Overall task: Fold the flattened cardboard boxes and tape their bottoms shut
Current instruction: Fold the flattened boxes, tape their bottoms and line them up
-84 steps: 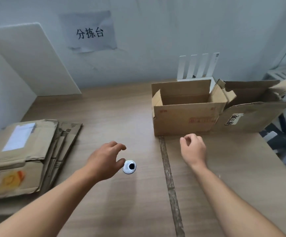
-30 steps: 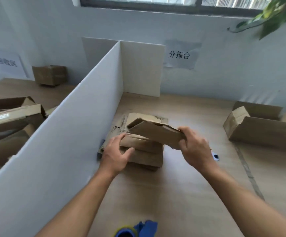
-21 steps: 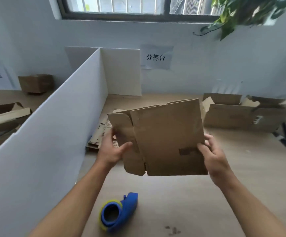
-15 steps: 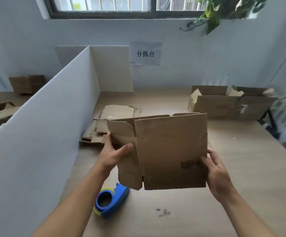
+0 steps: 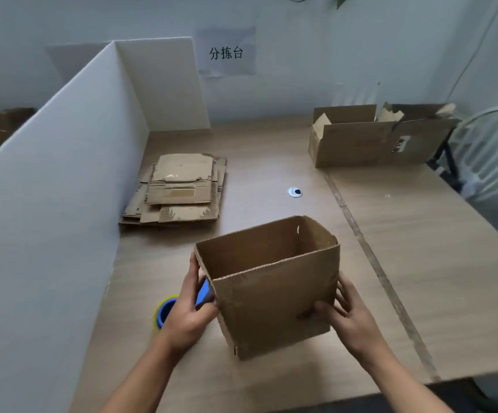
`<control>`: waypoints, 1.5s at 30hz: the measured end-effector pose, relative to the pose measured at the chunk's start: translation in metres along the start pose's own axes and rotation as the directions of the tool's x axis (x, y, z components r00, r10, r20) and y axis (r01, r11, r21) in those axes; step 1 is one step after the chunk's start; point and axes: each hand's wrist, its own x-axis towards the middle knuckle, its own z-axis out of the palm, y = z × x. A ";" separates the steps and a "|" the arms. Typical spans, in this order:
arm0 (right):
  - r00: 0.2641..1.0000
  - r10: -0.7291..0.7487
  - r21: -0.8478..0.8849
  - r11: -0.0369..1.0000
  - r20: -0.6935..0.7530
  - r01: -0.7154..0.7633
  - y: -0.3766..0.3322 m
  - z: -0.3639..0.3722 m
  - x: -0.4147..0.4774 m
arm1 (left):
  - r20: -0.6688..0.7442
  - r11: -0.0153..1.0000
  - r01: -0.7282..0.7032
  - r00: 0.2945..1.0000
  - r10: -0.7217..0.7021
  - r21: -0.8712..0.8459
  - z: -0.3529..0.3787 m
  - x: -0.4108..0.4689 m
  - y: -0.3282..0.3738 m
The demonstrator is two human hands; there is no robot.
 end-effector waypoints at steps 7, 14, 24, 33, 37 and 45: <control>0.998 0.037 0.119 0.993 -0.058 -0.030 0.003 0.021 -0.006 | -0.134 0.989 -0.065 0.987 0.083 0.135 -0.005 -0.011 -0.021; 0.998 -0.055 -0.061 0.997 -0.019 0.053 -0.001 0.021 -0.004 | -0.086 0.975 0.001 0.996 -0.020 -0.221 -0.016 -0.031 -0.008; 0.972 -0.223 -0.208 0.950 0.078 0.234 0.000 0.030 -0.002 | -0.063 0.914 -0.064 0.993 0.097 0.401 -0.016 -0.029 -0.020; 0.993 -0.117 -0.200 0.973 0.008 0.116 -0.007 0.030 0.012 | -0.323 0.903 0.079 0.944 0.068 0.423 -0.004 -0.015 -0.017; 0.999 -0.030 -0.242 0.969 0.041 0.039 -0.006 0.027 0.021 | -0.317 0.879 0.128 0.948 0.028 0.459 0.000 -0.003 -0.010; 1.000 -0.023 -0.151 0.988 0.005 0.024 -0.014 0.021 0.028 | -0.222 0.864 0.088 0.975 0.028 0.497 0.011 0.017 -0.011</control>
